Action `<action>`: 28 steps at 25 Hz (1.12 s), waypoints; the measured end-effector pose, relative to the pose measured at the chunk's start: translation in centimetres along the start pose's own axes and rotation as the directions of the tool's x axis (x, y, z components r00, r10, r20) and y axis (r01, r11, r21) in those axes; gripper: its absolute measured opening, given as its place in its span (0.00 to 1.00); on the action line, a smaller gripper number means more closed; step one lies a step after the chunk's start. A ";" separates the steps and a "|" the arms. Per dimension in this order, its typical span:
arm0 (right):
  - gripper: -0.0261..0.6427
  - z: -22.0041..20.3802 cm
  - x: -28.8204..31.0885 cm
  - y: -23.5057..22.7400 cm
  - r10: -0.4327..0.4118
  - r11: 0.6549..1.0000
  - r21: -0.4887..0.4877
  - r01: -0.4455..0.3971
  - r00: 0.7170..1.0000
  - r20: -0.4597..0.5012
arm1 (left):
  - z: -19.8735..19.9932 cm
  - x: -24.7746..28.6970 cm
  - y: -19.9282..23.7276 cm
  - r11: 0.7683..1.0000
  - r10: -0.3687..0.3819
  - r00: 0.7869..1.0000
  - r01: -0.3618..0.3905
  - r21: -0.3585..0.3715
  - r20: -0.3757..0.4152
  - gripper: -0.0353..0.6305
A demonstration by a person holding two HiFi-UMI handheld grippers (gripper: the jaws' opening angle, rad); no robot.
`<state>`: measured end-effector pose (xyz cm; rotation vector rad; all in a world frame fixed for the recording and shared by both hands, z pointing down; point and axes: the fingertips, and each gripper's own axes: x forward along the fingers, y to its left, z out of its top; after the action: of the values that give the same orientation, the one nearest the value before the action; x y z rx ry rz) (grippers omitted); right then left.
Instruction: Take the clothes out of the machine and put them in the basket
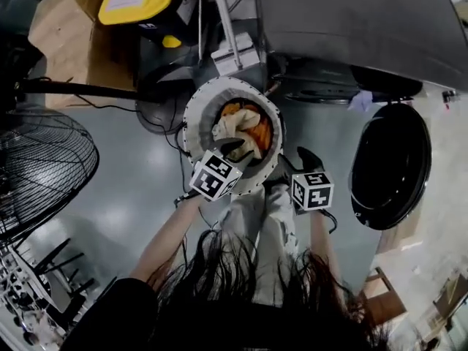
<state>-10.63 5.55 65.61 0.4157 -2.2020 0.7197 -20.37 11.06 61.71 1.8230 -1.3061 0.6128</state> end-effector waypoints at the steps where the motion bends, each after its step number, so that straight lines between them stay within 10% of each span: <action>1: 0.46 0.1 -0.4 -1.0 -0.016 1.000 0.013 0.016 1.000 0.010 | 0.5 0.3 -0.5 1.000 -0.003 1.000 0.003 0.014 -0.003 0.28; 28: 0.41 8.2 -6.1 -23.0 -0.371 0.928 0.158 0.338 0.887 0.274 | 15.2 10.4 -9.6 0.951 -0.058 0.996 0.076 0.298 -0.070 0.23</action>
<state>0.11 -17.20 64.91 1.0144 -2.2774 0.6016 -8.68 -5.70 57.86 2.0668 -1.1531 0.8614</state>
